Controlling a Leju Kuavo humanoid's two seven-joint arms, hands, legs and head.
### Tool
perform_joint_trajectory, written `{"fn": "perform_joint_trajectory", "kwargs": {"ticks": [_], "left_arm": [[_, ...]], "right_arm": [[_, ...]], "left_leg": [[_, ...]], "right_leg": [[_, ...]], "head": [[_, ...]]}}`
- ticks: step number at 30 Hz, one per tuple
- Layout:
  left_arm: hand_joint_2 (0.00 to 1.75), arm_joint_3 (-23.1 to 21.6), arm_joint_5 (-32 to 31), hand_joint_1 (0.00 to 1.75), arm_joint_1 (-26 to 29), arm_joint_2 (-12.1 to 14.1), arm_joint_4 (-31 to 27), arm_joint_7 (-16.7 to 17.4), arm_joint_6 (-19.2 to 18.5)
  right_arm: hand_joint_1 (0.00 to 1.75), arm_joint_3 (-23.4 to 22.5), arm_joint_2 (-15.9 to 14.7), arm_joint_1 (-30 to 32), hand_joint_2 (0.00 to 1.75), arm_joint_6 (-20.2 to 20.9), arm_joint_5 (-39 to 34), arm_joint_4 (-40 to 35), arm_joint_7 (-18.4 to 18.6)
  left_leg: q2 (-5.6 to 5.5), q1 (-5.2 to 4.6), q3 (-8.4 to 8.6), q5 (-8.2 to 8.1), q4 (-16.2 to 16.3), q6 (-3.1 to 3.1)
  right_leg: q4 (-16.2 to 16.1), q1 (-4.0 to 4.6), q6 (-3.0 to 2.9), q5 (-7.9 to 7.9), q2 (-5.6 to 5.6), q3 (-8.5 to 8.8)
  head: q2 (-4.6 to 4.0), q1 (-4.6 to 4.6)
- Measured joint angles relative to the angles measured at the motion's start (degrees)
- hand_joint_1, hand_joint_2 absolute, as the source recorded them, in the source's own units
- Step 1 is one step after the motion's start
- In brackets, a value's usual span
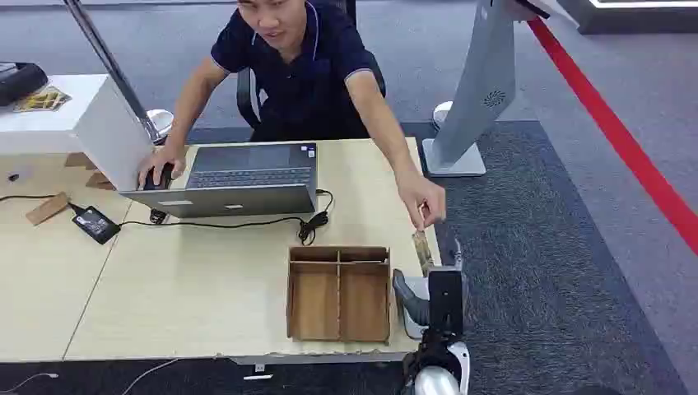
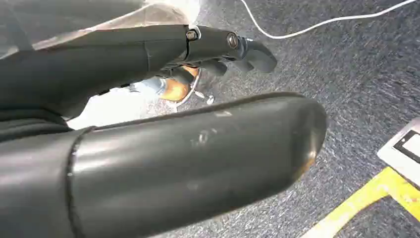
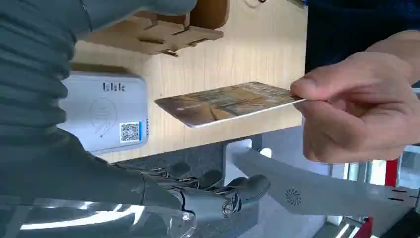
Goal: Pass the card to the sensor for recognition and then transmit it.
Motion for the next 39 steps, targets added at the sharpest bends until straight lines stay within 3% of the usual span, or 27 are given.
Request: {"fn": "perform_joint_trajectory", "kwargs": {"ticks": [10, 11, 12, 13, 39], "left_arm": [[0.00, -0.2, -0.4, 0.00, -0.1, 0.0, 0.0, -0.5, -0.3], [0.00, -0.2, -0.4, 0.00, -0.1, 0.0, 0.0, -0.5, -0.3], [0.00, -0.2, -0.5, 0.00, -0.1, 0.0, 0.0, -0.5, -0.3], [0.00, -0.2, -0.5, 0.00, -0.1, 0.0, 0.0, -0.5, -0.3], [0.00, -1.1, -0.6, 0.00, -0.2, 0.0, 0.0, -0.5, -0.5]], "right_arm": [[0.00, 0.5, 0.0, -0.9, 1.75, 0.0, 1.1, -1.8, 0.2], [0.10, 0.5, 0.0, -0.9, 1.75, 0.0, 1.2, -1.8, 0.4], [0.10, 0.5, 0.0, -1.0, 1.75, 0.0, 1.2, -1.9, 0.4], [1.75, 0.5, 0.0, -1.0, 1.75, 0.0, 1.2, -2.1, 0.6], [1.75, 1.4, -0.6, -1.0, 1.75, 0.0, 0.7, -2.3, 0.9]], "left_leg": [[0.00, 0.00, 0.00, 0.00, 0.0, 0.00], [0.00, 0.00, 0.00, 0.00, 0.0, 0.00], [0.00, 0.00, 0.00, 0.00, 0.0, 0.00], [0.00, 0.00, 0.00, 0.00, 0.0, 0.00], [0.00, 0.00, 0.01, 0.00, 0.0, 0.00]], "right_leg": [[0.0, 0.00, 0.00, 0.00, 0.00, 0.00], [0.0, 0.00, 0.00, 0.00, 0.00, 0.00], [0.0, 0.00, 0.00, 0.00, 0.00, 0.00], [0.0, 0.00, 0.00, 0.00, 0.00, 0.00], [0.0, 0.00, 0.00, 0.00, 0.00, 0.00]], "head": [[0.00, 0.00], [0.00, 0.00], [0.02, -0.02], [0.00, 0.00], [0.02, 0.00]]}}
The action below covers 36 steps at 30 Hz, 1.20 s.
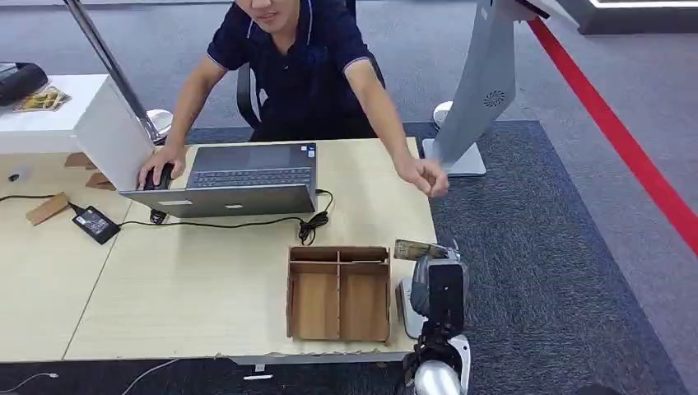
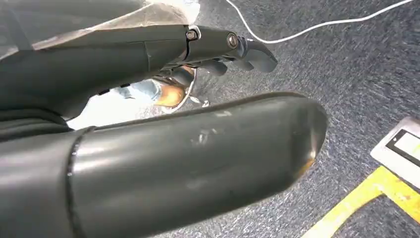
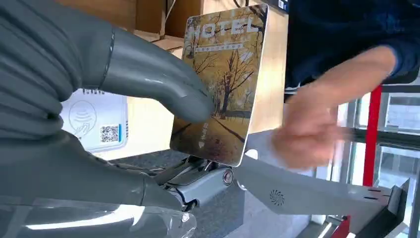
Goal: Pass the card to the sensor for recognition and then transmit it.
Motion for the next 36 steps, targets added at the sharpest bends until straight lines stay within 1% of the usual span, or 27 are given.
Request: {"fn": "perform_joint_trajectory", "kwargs": {"ticks": [10, 15, 31, 36], "left_arm": [[0.00, 0.0, 0.6, 0.00, 0.0, 0.0, 0.0, 0.3, 0.0], [0.00, 0.0, 1.1, 0.00, 0.0, 0.0, 0.0, 0.4, 0.1], [0.00, 0.0, 2.3, 0.00, 0.0, 0.0, 0.0, 1.1, 0.5], [0.00, 0.0, 2.5, 0.00, 0.0, 0.0, 0.0, 1.3, 0.5]], "right_arm": [[1.75, -0.1, -0.3, 1.2, 1.75, 0.0, -0.7, 0.4, 0.1], [1.75, -0.4, -0.8, 2.0, 1.75, 0.0, 0.4, 1.1, 0.7], [1.75, -1.4, -3.0, 4.0, 1.75, 0.0, 0.2, 6.1, 1.0], [1.75, -1.4, -3.0, 4.4, 1.75, 0.0, 0.0, 7.5, 1.0]], "left_leg": [[0.00, 0.00, -0.01, 0.00, 0.0, 0.00], [0.00, 0.00, -0.01, -0.01, 0.0, 0.00], [0.00, 0.00, -0.02, -0.01, 0.0, 0.00], [0.00, 0.00, -0.02, -0.01, 0.0, 0.00]], "right_leg": [[0.0, 0.00, 0.00, -0.01, 0.00, -0.01], [0.0, 0.00, 0.00, -0.01, 0.00, -0.01], [0.0, 0.00, -0.01, -0.01, 0.00, -0.02], [0.0, 0.00, -0.01, -0.01, 0.00, -0.03]], "head": [[-0.02, 0.00], [-0.02, 0.00], [-0.02, 0.00], [-0.02, -0.02]]}}
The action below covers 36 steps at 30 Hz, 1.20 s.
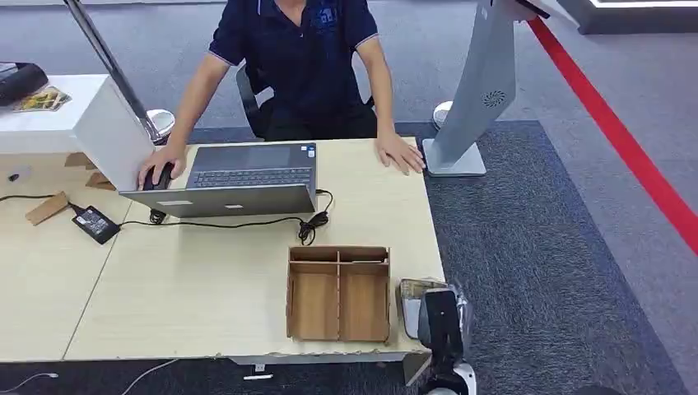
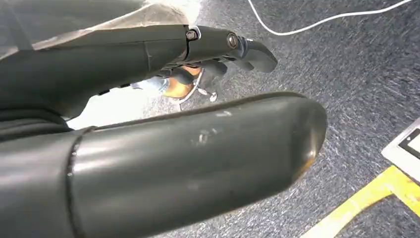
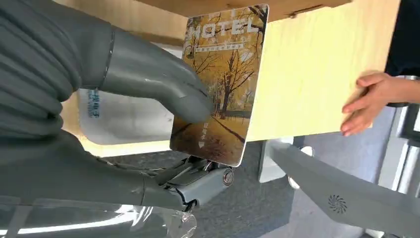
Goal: Pass the card to the sensor for recognition and then transmit it.
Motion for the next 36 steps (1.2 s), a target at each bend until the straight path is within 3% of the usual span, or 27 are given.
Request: {"fn": "perform_joint_trajectory", "kwargs": {"ticks": [36], "left_arm": [[0.00, 0.1, 0.2, 0.00, 0.0, 0.0, 0.0, 0.0, 0.3]], "right_arm": [[1.75, 0.0, -0.4, -0.3, 1.75, 0.0, -0.6, 4.3, -0.8]], "left_leg": [[0.00, 0.00, -0.01, 0.00, 0.0, 0.00]], "right_leg": [[0.0, 0.00, 0.00, 0.00, 0.00, 0.00]], "head": [[0.02, 0.02]]}}
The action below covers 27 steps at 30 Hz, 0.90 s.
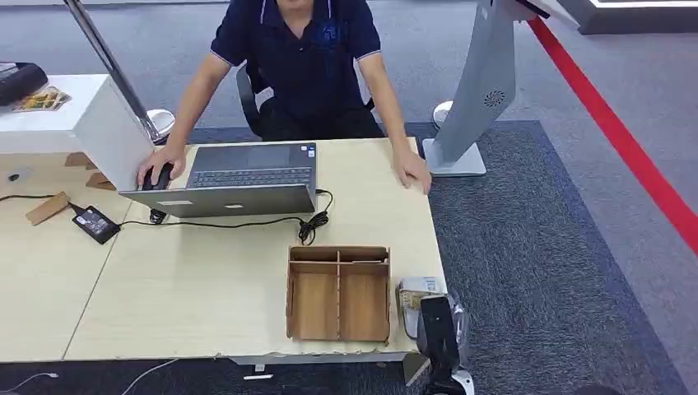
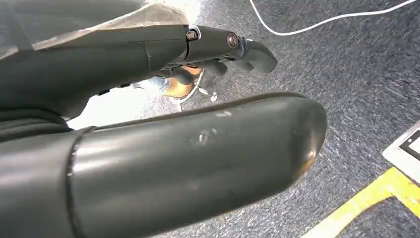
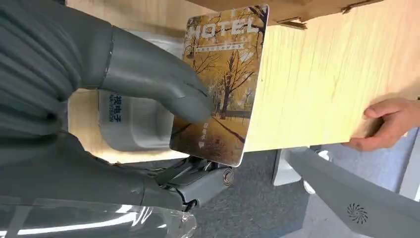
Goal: Pass the card to the sensor for recognition and then transmit it.
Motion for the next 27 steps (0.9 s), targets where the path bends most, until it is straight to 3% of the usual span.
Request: {"fn": "perform_joint_trajectory", "kwargs": {"ticks": [27], "left_arm": [[0.00, -0.2, -2.7, 0.00, 0.0, 0.0, 0.0, -1.6, -0.8]], "right_arm": [[1.75, 1.0, 2.6, -5.2, 1.75, 0.0, 6.5, -10.9, -0.1]], "left_leg": [[0.00, 0.00, 0.01, 0.01, 0.0, 0.00]], "right_leg": [[0.0, 0.00, 0.00, 0.01, 0.00, 0.00]], "head": [[-0.02, 0.00]]}}
